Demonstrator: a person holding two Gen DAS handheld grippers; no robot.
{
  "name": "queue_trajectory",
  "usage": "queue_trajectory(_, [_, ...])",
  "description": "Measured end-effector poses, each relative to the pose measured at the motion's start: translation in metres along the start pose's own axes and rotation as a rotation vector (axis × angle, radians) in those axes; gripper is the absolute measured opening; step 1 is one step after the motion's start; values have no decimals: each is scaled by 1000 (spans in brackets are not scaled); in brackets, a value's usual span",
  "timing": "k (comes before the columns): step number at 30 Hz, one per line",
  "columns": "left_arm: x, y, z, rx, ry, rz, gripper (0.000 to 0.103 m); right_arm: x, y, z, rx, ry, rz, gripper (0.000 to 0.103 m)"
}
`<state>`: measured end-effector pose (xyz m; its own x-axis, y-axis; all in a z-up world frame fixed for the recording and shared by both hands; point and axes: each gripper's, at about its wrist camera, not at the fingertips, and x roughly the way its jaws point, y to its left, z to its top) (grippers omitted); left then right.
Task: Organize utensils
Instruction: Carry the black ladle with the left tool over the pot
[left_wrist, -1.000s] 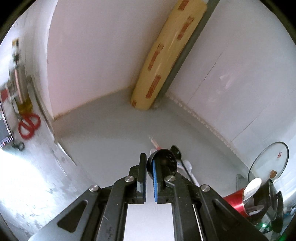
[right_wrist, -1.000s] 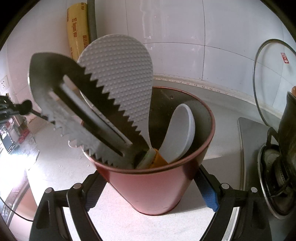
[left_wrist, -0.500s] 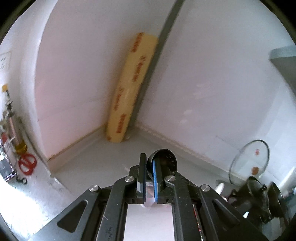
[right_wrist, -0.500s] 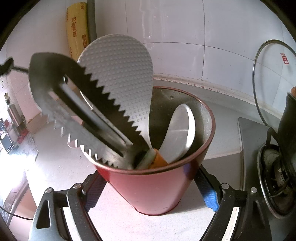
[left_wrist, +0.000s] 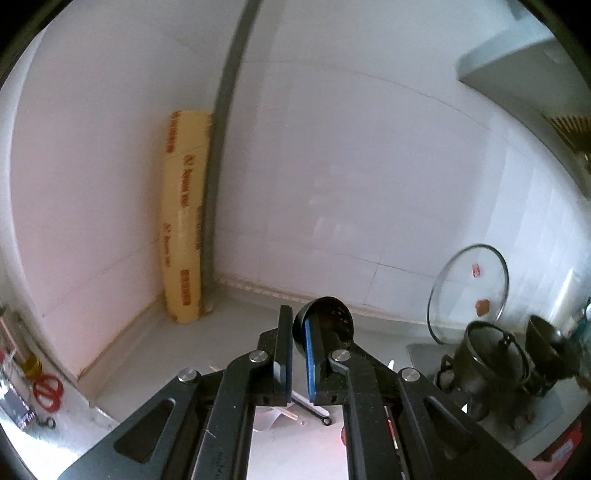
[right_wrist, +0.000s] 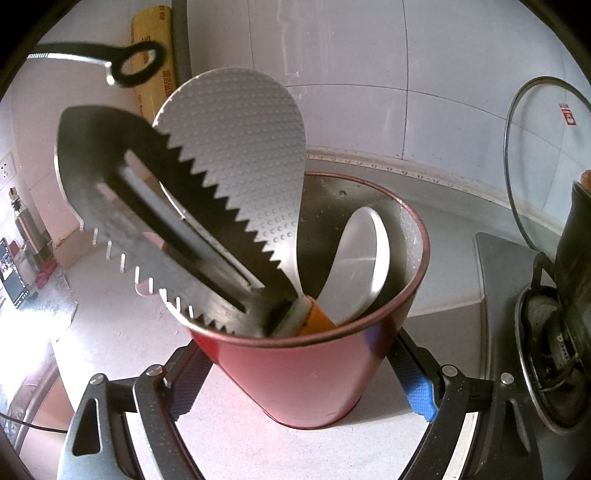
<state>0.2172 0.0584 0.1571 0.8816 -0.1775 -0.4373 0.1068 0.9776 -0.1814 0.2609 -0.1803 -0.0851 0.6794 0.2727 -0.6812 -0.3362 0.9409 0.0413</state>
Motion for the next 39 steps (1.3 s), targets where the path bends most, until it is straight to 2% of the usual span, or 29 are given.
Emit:
queue_trajectory(6, [14, -24, -5, 81, 48, -3, 6, -1, -1, 0, 0, 1, 2, 91])
queue_trajectory(15, [41, -49, -22, 133, 143, -34, 6, -1, 0, 0, 2, 1, 1, 91])
queue_trajectory(24, [58, -59, -37, 133, 209, -102, 7, 0, 0, 1, 2, 1, -1, 91])
queue_trajectory(32, [59, -72, -33, 156, 207, -151, 8, 0, 1, 0, 3, 1, -1, 91])
queue_trajectory(39, [86, -78, -53, 124, 309, -233, 12, 0, 1, 0, 3, 3, -1, 91])
